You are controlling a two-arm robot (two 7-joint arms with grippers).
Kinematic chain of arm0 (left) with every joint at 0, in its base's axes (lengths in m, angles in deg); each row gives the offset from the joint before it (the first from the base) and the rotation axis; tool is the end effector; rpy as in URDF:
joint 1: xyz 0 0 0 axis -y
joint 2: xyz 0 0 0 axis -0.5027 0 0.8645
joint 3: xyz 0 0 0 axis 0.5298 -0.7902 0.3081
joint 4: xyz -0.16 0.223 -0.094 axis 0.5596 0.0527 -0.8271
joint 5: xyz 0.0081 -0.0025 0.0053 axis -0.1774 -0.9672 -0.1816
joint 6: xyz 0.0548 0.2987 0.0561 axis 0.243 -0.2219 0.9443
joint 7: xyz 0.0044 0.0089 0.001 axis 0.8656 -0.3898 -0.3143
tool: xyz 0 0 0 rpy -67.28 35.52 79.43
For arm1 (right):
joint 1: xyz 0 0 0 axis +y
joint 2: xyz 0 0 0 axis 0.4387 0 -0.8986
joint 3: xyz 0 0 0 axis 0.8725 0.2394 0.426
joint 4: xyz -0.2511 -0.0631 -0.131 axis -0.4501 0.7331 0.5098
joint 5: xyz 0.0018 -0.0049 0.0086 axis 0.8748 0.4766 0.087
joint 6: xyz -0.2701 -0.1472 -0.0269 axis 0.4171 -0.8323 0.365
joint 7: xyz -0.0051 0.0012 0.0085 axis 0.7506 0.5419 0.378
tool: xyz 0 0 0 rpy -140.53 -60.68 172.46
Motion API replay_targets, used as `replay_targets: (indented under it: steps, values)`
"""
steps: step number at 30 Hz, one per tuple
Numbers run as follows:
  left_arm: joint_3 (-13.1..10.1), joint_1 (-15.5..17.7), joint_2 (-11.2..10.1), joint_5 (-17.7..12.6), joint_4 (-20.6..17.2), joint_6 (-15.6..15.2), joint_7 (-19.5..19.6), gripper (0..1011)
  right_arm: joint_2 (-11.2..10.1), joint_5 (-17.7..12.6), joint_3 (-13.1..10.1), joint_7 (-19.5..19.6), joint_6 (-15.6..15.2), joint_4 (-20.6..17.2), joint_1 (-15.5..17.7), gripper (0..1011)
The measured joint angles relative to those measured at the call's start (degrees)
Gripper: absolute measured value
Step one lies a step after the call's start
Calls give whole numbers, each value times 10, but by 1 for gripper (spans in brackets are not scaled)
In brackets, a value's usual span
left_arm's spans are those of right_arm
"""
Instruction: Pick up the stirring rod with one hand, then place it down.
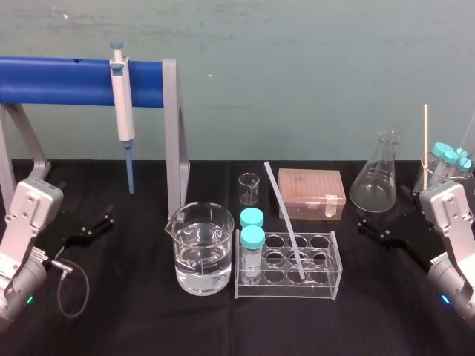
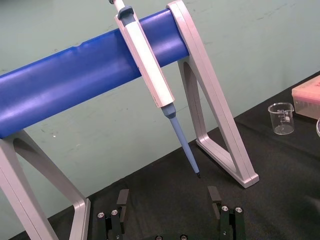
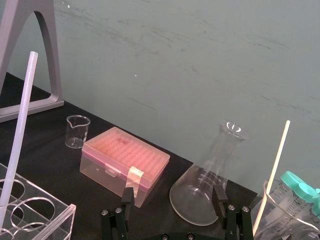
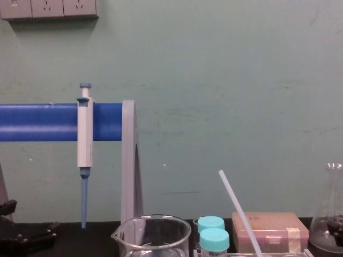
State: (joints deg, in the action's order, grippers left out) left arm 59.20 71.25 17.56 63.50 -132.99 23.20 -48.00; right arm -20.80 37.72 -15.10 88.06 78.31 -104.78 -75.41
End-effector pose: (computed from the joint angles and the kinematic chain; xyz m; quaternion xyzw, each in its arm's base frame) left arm 0.3580 0.0826 -0.3023 0.1415 -0.1324 0.5799 0.7913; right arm 0.3581 -0.0828 -0.3023 -0.1415 -0.1324 -0.5800 0.7912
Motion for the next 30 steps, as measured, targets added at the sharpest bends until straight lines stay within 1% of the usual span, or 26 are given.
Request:
replay_targets:
  steps: [30]
  values:
    - [0,0,0,0,0,0,0,1000,0,0,0,0,0,0,0,1003]
